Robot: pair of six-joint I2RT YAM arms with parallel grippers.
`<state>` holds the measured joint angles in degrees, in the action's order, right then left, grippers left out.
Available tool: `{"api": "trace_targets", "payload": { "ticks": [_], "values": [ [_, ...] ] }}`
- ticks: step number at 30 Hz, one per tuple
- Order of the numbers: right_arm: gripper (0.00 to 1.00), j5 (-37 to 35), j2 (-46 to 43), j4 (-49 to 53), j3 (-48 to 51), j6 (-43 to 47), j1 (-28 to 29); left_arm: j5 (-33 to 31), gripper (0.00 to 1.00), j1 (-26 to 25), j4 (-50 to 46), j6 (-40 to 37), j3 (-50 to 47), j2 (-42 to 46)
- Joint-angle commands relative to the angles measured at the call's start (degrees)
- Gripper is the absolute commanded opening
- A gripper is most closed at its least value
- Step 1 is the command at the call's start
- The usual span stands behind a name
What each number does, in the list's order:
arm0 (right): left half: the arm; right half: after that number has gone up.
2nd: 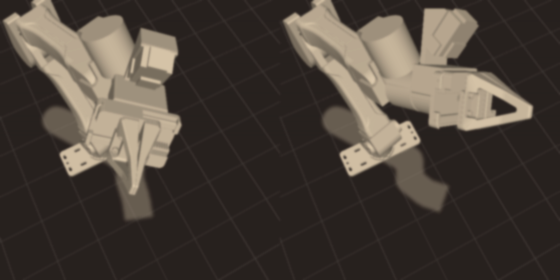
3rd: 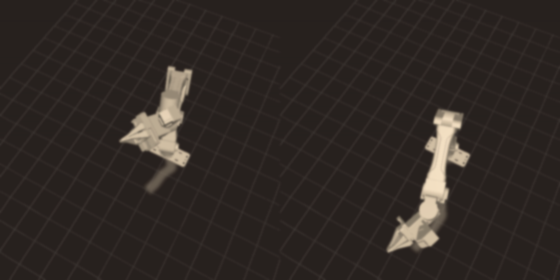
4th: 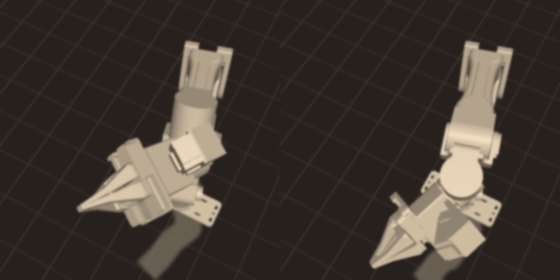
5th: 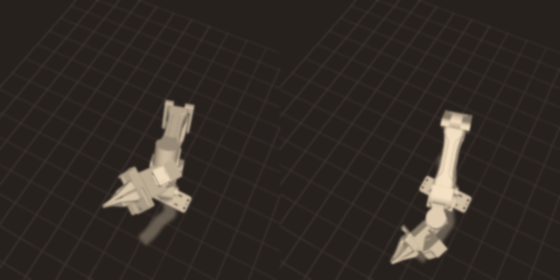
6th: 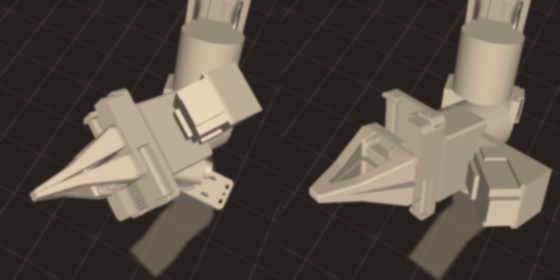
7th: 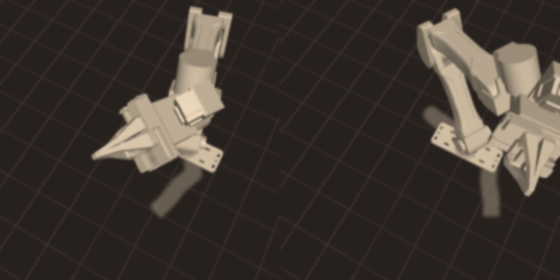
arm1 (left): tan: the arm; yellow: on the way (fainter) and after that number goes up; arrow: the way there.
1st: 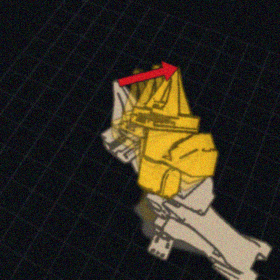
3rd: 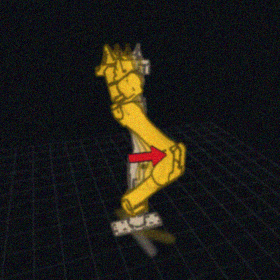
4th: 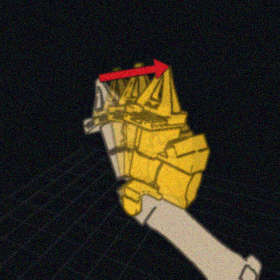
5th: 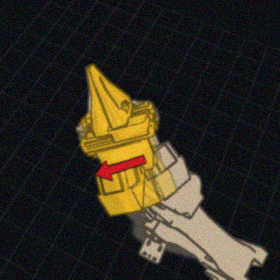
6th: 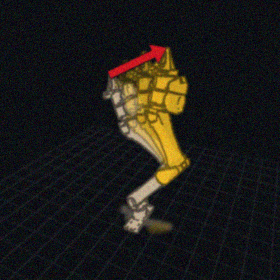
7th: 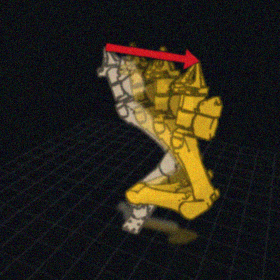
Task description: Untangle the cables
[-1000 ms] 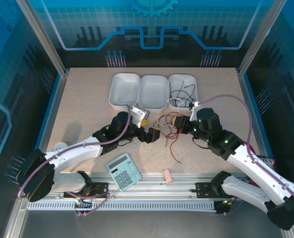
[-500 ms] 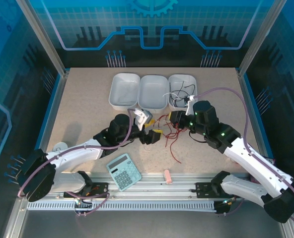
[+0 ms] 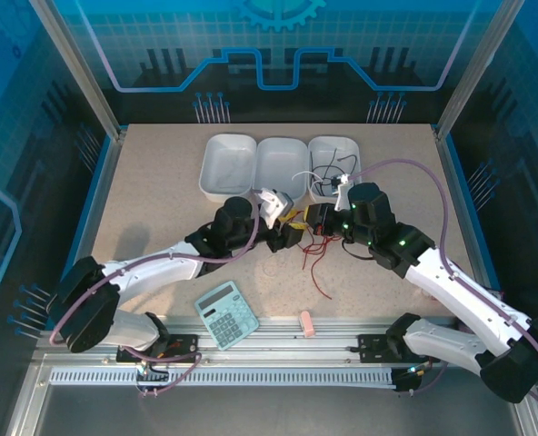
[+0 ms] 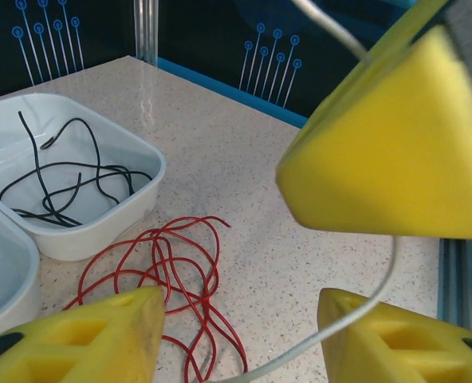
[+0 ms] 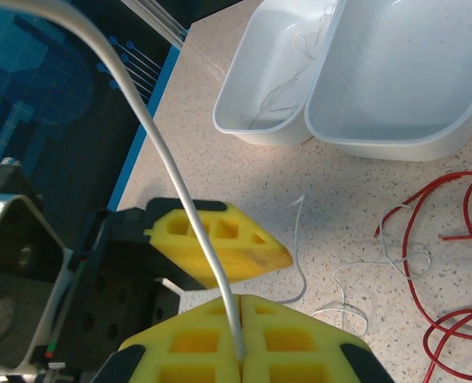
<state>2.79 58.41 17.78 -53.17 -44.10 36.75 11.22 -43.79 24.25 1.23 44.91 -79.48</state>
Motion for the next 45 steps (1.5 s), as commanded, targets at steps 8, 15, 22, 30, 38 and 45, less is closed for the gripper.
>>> {"api": "trace_targets", "payload": {
  "ticks": [8,15,22,30,38,45],
  "values": [
    [0.00,-0.3,-1.3,-1.7,-0.3,-0.6,0.6,-2.9,0.00,-0.2,-2.6,0.4,2.2,0.7],
    [0.10,-0.5,-1.8,-2.3,0.6,-0.8,0.4,-6.1,0.00,0.4,-3.1,2.1,2.0,2.3],
    [0.49,-0.4,-4.0,-3.3,2.1,-1.0,-0.6,-6.5,0.00,4.8,-4.1,7.8,1.9,4.0],
    [1.00,-2.4,-6.6,-3.8,5.4,-0.4,-1.2,-7.2,0.00,11.6,-11.6,8.9,8.4,3.7],
    [1.00,-6.0,-4.3,0.8,5.9,0.7,-1.7,-11.7,0.00,18.1,-15.3,7.3,17.9,-2.0],
    [1.00,-8.2,-2.0,2.5,6.3,1.5,-2.0,-15.9,0.00,21.5,-16.6,9.3,26.1,-10.3]
  ]
}}
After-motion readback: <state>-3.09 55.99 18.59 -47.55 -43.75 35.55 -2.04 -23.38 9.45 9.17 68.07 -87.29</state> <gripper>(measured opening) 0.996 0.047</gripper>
